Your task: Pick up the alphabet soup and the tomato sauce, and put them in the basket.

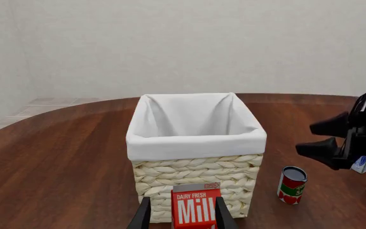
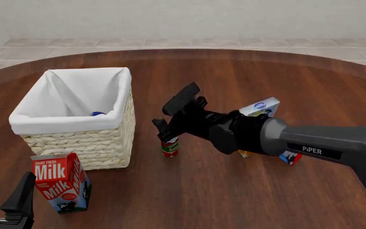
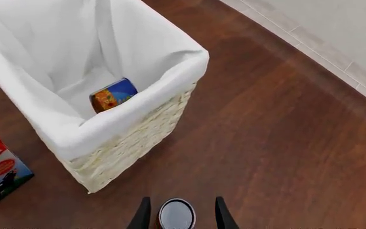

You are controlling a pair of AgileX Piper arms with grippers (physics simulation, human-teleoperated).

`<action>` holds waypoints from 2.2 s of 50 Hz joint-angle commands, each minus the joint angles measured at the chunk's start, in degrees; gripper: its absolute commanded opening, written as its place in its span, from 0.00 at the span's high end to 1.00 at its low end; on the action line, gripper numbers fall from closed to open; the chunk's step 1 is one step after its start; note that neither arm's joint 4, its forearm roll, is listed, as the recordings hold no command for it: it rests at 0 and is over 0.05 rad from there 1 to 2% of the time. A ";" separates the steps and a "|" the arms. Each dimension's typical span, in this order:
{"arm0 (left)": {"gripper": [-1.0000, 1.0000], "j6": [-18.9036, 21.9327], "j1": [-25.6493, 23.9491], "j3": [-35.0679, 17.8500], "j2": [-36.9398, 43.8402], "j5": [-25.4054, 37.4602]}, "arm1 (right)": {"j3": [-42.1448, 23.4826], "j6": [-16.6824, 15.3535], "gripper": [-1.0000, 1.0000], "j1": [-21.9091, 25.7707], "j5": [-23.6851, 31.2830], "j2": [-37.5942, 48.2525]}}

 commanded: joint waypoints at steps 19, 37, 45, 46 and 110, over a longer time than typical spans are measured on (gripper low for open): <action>0.00 0.00 0.00 0.00 0.00 0.00 | 1.31 -0.05 0.00 -0.43 -0.18 1.86; 0.00 0.00 0.00 0.00 0.00 0.00 | 1.74 0.36 0.00 0.22 -0.30 3.03; 0.00 0.00 0.00 0.00 0.00 0.00 | 2.11 0.67 0.00 0.25 -0.54 3.28; 0.00 0.00 0.00 0.00 0.00 0.00 | 2.08 0.63 0.00 0.09 -0.63 3.42; 0.00 0.00 0.00 0.00 0.00 0.00 | 4.11 1.38 0.00 -1.12 -3.75 7.86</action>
